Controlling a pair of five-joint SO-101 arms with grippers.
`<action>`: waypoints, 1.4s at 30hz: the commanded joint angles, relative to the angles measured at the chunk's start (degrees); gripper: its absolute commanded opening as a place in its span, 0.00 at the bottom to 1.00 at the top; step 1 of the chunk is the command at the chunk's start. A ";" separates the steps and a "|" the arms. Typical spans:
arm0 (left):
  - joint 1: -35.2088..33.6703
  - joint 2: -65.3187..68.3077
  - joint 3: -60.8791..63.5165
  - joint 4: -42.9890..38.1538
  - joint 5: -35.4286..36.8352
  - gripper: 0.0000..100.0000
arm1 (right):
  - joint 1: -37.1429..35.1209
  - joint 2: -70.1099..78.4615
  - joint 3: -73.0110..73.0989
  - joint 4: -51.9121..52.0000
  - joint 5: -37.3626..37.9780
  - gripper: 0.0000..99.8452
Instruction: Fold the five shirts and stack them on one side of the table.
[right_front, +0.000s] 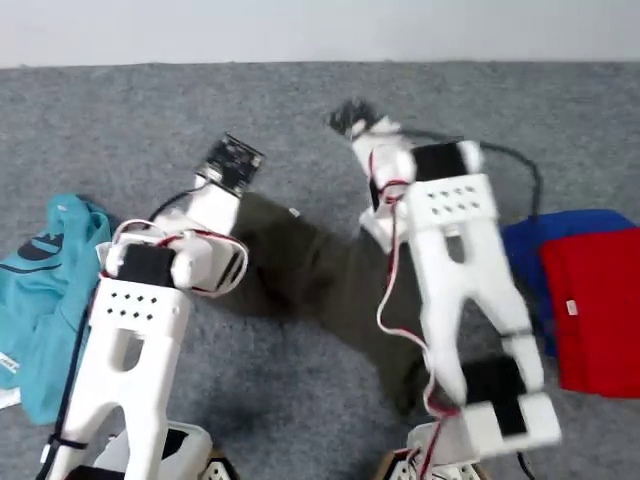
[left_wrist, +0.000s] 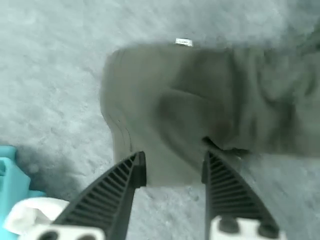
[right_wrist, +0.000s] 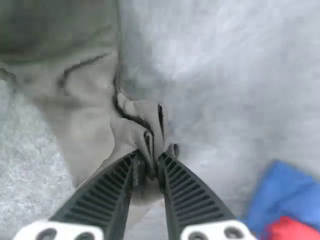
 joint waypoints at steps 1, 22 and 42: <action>-4.40 -0.09 -0.40 -5.63 0.26 0.19 | -0.48 -11.03 -9.49 6.55 2.64 0.01; 1.85 51.43 -52.79 16.18 12.84 0.19 | -15.52 -48.13 20.22 12.35 7.47 0.01; 10.29 82.11 -89.19 35.08 13.10 0.19 | 8.48 -50.07 39.56 10.59 13.27 0.01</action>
